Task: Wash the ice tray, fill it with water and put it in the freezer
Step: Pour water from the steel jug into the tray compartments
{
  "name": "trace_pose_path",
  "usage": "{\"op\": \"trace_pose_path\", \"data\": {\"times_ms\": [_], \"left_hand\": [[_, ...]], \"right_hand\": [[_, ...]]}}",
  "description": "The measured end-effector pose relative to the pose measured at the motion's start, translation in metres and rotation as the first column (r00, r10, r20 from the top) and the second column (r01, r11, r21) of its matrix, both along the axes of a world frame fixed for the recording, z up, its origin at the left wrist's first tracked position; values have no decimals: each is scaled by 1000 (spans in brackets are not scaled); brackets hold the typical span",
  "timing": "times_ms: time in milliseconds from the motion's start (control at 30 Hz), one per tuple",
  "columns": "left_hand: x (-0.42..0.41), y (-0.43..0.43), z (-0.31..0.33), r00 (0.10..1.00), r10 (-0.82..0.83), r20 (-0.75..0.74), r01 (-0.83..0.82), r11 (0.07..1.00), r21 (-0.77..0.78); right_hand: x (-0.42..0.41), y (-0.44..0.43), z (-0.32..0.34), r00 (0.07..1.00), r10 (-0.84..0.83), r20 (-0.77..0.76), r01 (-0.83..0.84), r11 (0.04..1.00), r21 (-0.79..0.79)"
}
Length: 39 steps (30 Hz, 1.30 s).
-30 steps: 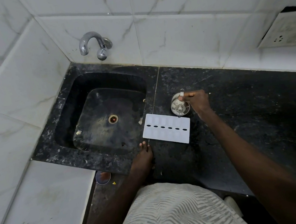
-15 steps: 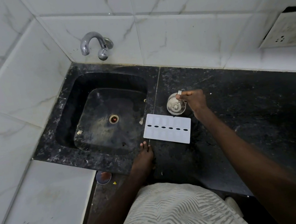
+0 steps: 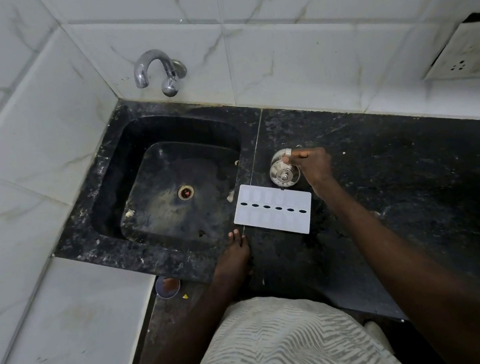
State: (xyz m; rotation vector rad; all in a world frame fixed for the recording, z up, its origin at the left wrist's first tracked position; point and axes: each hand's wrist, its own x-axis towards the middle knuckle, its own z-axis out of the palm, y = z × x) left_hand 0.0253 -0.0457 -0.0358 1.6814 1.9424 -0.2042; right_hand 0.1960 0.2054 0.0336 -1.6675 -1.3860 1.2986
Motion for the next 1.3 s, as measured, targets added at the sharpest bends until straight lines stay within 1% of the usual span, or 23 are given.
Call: {"op": "trace_pose_path", "data": {"times_ms": [200, 400, 567, 800, 1033, 1167, 1300], "left_hand": [[0, 0, 0, 1000, -6, 4, 6, 1000, 5], [0, -1, -2, 1000, -11, 6, 11, 1000, 5], [-1, 0, -3, 1000, -8, 3, 8, 1000, 9], [-2, -1, -5, 1000, -10, 7, 10, 1000, 8], [-2, 0, -6, 1000, -4, 6, 4, 1000, -2], [-2, 0, -7, 1000, -1, 8, 1, 1000, 1], [-2, -1, -7, 1000, -2, 20, 2, 1000, 6]], "right_hand": [[-2, 1, 2, 1000, -2, -14, 2, 1000, 7], [-3, 6, -5, 999, -38, -22, 37, 998, -43], [-11, 5, -1, 993, -69, -92, 62, 994, -86], [-24, 0, -3, 996, 6, -90, -10, 999, -53], [-34, 0, -16, 999, 18, -36, -20, 998, -53], [-37, -1, -13, 998, 36, -46, -37, 999, -18], [-36, 1, -13, 996, 56, -63, -57, 998, -22]]}}
